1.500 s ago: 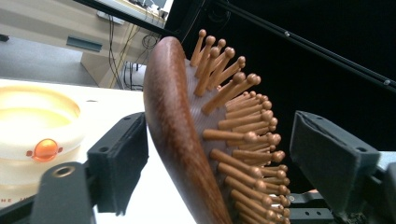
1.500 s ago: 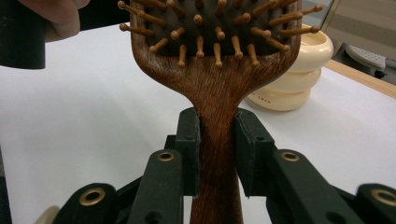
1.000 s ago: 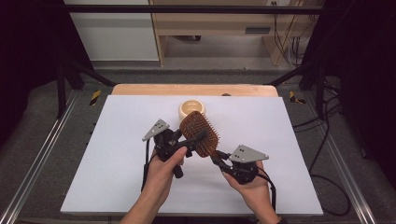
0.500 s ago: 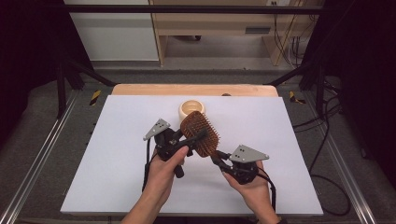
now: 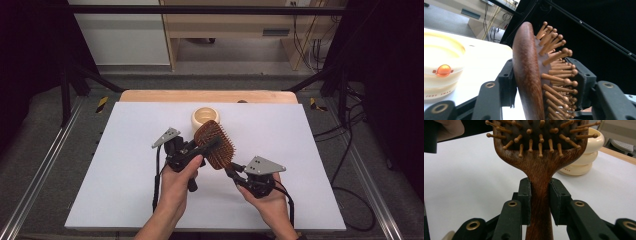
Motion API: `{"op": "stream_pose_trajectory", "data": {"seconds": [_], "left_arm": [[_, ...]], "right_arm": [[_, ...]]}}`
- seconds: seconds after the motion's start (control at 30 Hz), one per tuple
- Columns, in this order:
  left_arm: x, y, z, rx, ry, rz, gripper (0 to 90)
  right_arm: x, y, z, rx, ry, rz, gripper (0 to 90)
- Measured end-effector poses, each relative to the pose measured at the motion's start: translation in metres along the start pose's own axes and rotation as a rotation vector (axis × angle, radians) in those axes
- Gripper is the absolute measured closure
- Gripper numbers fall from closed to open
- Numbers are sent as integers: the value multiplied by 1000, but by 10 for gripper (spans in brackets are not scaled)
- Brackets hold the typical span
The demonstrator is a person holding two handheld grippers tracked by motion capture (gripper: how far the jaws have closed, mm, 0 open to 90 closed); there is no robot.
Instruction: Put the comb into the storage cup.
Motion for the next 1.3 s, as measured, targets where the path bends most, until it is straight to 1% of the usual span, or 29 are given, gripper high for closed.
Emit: {"op": "stream_pose_trajectory", "data": {"seconds": [0.03, 0.17, 0.3, 0.43, 0.47, 0.5, 0.53, 0.57, 0.6, 0.63, 0.67, 0.7, 0.8, 0.83, 0.87, 0.9, 0.93, 1.0, 1.03, 1.07, 1.1, 1.13, 1.17, 1.2, 1.23, 1.27, 1.3], "left_arm": [[0, 0, 0, -1, 5, 1, 483], [0, -1, 4, -3, -4, 4, 504], [3, -2, 8, -17, -14, 3, 512], [6, -4, 11, -20, -17, -2, 515], [8, -5, 14, -12, -38, -9, 515], [8, -5, 14, -12, -38, -9, 515], [11, -6, 18, 5, -72, -15, 515], [11, -6, 18, 5, -72, -15, 515], [12, -7, 19, 10, -83, -16, 515], [13, -7, 20, 14, -87, -15, 515], [15, -8, 22, 19, -91, -13, 514], [17, -8, 22, 23, -97, -10, 514], [22, -7, 25, 42, -130, -1, 514], [22, -7, 25, 42, -130, -1, 514], [26, -5, 26, 49, -136, 9, 514], [26, -5, 26, 49, -136, 9, 514], [28, -4, 26, 50, -139, 15, 514], [32, -2, 28, 60, -155, 20, 514], [34, -1, 29, 66, -162, 26, 514], [39, 3, 30, 78, -176, 35, 514], [41, 4, 31, 82, -178, 39, 514], [41, 4, 31, 82, -178, 39, 514], [45, 8, 32, 91, -181, 52, 514], [47, 10, 32, 95, -186, 56, 513], [47, 10, 32, 95, -186, 56, 513], [51, 13, 33, 102, -194, 63, 513], [51, 13, 33, 102, -194, 63, 513]], "right_arm": [[0, 0, 0, 1, 1, 1, 727], [-1, -1, 0, 1, -4, 1, 726], [-1, 0, 2, 4, -7, 11, 723], [0, 2, 5, 15, -22, 23, 717], [0, 3, 6, 20, -30, 29, 704], [0, 3, 6, 20, -30, 29, 704], [0, 6, 9, 26, -55, 49, 645], [0, 6, 9, 26, -55, 49, 645], [0, 11, 12, 28, -67, 67, 605], [0, 11, 12, 28, -67, 67, 605], [0, 14, 15, 25, -78, 87, 563], [0, 16, 16, 25, -84, 95, 544], [-1, 19, 19, 23, -97, 104, 449], [-1, 19, 20, 21, -100, 106, 410], [-2, 19, 21, 15, -103, 111, 372], [-3, 19, 22, 8, -108, 118, 337], [-3, 19, 22, 8, -108, 118, 337], [-5, 17, 26, -5, -127, 126, 246], [-6, 16, 28, -18, -132, 132, 212], [-9, 14, 31, -45, -127, 153, 145], [-11, 13, 33, -60, -122, 164, 125], [-11, 13, 33, -60, -122, 164, 125], [-14, 13, 37, -71, -153, 164, 121], [-15, 13, 39, -69, -163, 158, 111], [-15, 13, 39, -69, -163, 158, 111], [-17, 13, 42, -58, -173, 155, 89], [-17, 13, 42, -58, -173, 155, 89]]}}
Point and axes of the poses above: each handheld gripper's, and its own axes: y roughly backward along the jaws, x roughly out of its top, z roughly to its right, the point moved 1 cm from there along -y, roughly forward along the jaws, and after that the axes turned 10 degrees about -z, right-handed, at the moved point
